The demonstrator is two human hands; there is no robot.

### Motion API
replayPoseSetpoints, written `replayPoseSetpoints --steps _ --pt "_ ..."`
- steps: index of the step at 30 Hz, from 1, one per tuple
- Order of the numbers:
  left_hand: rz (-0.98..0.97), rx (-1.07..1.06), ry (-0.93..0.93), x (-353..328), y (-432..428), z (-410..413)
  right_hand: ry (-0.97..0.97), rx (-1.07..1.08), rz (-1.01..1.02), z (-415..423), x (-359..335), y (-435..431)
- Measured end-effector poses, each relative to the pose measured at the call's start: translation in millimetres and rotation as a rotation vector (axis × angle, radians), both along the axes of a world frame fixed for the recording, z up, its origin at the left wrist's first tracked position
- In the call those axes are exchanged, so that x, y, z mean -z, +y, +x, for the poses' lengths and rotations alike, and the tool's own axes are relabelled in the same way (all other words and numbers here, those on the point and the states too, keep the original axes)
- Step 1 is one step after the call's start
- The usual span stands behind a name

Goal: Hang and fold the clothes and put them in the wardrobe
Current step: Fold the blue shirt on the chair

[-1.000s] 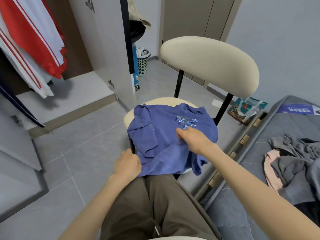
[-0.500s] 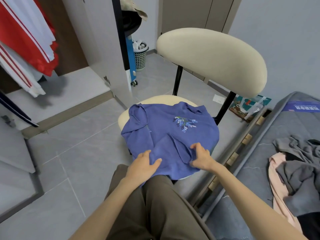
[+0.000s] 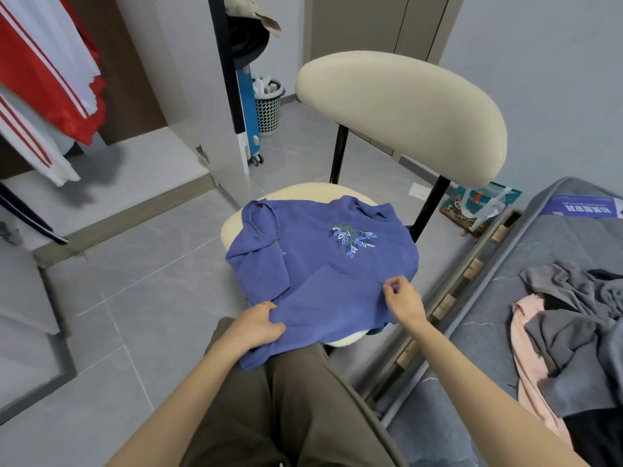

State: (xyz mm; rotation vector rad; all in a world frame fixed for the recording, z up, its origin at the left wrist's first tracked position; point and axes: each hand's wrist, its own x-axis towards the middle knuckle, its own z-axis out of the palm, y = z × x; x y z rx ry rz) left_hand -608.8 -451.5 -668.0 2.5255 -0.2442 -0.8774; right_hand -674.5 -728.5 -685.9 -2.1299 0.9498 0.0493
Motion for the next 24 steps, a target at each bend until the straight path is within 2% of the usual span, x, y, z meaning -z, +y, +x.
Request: replayPoseSetpoints --steps 3,6,11,14,19,22,24 --pt "0.048 -0.025 -0.170 -5.0 -1.9 -2.9 -0.009 -0.098 -0.133 2.3 1.5 4.4" --pt "-0.012 -0.119 -0.264 -4.5 -0.5 4.9 -0.072 -0.222 -0.195 8.8 -5.3 17.7" --pt "-0.007 -0.211 -0.179 6.4 6.7 32.2 -0.165 -0.482 -0.104 33.5 -14.8 54.8" --pt "-0.047 -0.318 -0.082 18.9 7.5 43.4 -0.163 -0.553 -0.038 59.3 -14.9 73.5" --pt "-0.364 -0.719 0.079 40.6 5.6 67.8 -0.117 -0.553 0.096 110.4 -9.3 92.2" --pt "-0.330 -0.697 0.065 53.4 12.4 81.3 -0.074 -0.491 0.187 146.2 -6.1 102.9" --pt "-0.303 -0.649 0.031 58.6 18.8 88.2 -0.039 -0.388 0.334 169.7 -4.5 111.0"
